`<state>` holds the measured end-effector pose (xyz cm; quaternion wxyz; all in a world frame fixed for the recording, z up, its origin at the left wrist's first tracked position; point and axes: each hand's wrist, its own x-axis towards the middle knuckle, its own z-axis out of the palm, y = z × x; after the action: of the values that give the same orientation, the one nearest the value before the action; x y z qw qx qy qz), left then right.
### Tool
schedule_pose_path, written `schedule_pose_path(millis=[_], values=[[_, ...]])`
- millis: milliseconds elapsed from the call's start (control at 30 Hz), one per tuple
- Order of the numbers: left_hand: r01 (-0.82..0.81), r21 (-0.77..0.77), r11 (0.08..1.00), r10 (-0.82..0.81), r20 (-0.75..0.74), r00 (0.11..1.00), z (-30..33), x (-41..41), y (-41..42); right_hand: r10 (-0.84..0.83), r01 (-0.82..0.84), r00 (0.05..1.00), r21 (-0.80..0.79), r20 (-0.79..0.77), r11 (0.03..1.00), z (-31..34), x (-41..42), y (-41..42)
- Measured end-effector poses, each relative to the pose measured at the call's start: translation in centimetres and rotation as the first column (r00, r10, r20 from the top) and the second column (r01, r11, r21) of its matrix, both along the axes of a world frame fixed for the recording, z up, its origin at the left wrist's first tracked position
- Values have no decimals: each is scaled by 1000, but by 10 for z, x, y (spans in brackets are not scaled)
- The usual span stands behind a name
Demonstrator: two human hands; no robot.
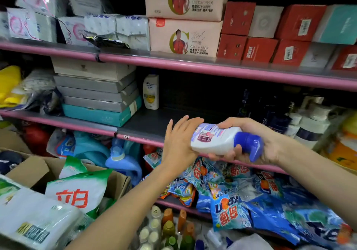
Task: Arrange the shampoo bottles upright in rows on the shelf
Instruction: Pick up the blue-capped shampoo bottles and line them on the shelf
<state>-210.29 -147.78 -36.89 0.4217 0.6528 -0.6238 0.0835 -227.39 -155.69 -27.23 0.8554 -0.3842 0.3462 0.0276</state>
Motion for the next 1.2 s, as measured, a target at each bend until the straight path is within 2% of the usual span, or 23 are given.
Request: schedule_pose_path(millis=[100, 133, 200, 267, 333, 367, 433, 467, 533, 600, 633, 767, 1200], values=[[133, -81, 988, -137, -46, 990, 6, -1, 20, 40, -40, 999, -51, -2, 998, 6, -4, 18], [156, -55, 986, -160, -84, 984, 5, -4, 27, 47, -49, 999, -115, -24, 992, 7, -5, 22], [188, 65, 980, -169, -227, 959, 1, -7, 39, 52, -83, 994, -347, -97, 934, 4, -6, 26], [256, 189, 948, -156, -422, 893, -7, -10, 49, -1, -115, 984, -635, -178, 764, -4, -4, 27], [345, 302, 889, -98, -609, 787, -15, -14, 58, -129, -28, 983, -806, -128, 592, -10, -2, 24], [403, 341, 849, -66, -689, 722, -19, -16, 62, -166, 46, 984, -822, -60, 567, -12, -1, 23], [514, 366, 776, -16, -803, 596, -27, -20, 67, -161, 186, 981, -754, 108, 630, -14, 2, 26], [556, 362, 748, 1, -839, 545, -30, -22, 70, -135, 203, 979, -741, 151, 640, -16, 4, 29], [604, 359, 711, 31, -874, 484, -33, -25, 74, -73, 176, 984, -809, 163, 561, -24, 6, 34], [634, 365, 682, 55, -890, 454, -32, -28, 77, -46, 192, 980, -853, 194, 486, -29, 9, 40], [650, 365, 667, 63, -896, 439, -31, -28, 78, -48, 218, 974, -847, 223, 484, -29, 10, 42], [683, 355, 638, 80, -913, 400, -27, -30, 80, -82, 288, 953, -782, 293, 552, -25, 13, 48], [716, 331, 614, 99, -933, 346, -26, -24, 84, -71, 296, 943, -724, 324, 623, -19, 14, 52]])
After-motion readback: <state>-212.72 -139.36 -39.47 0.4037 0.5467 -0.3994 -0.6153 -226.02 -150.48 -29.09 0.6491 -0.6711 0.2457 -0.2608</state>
